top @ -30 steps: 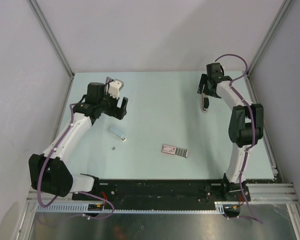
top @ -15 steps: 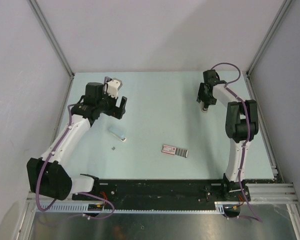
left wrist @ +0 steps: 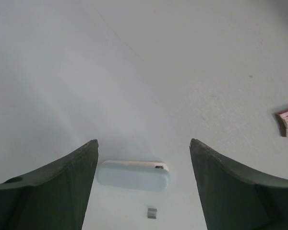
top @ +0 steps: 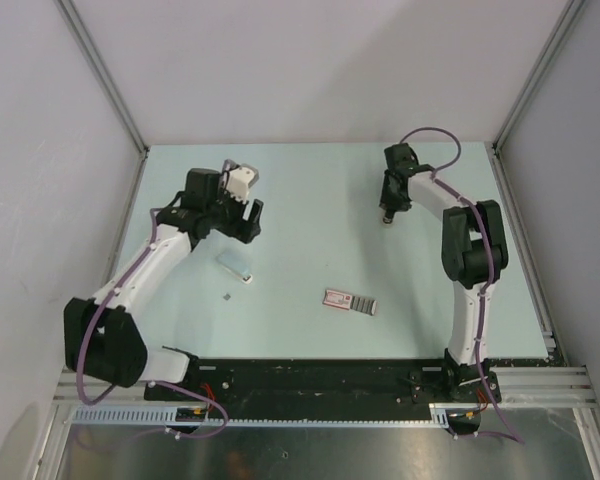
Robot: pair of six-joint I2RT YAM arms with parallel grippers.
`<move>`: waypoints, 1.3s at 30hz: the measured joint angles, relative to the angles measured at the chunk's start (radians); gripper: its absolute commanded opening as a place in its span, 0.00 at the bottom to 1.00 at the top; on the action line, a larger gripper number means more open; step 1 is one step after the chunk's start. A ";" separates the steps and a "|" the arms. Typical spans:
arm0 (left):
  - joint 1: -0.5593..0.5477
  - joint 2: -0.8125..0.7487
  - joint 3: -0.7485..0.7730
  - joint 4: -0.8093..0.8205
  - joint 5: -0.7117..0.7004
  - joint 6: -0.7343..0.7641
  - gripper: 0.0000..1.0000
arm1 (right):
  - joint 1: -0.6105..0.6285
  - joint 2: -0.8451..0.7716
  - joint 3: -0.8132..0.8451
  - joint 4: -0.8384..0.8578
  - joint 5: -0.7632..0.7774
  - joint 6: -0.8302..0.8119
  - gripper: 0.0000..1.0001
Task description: Unload the staples from the stapler
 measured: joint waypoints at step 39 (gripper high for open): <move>-0.051 0.265 -0.098 0.197 0.568 -0.060 0.67 | 0.603 -0.323 -0.264 0.280 -0.052 0.545 0.00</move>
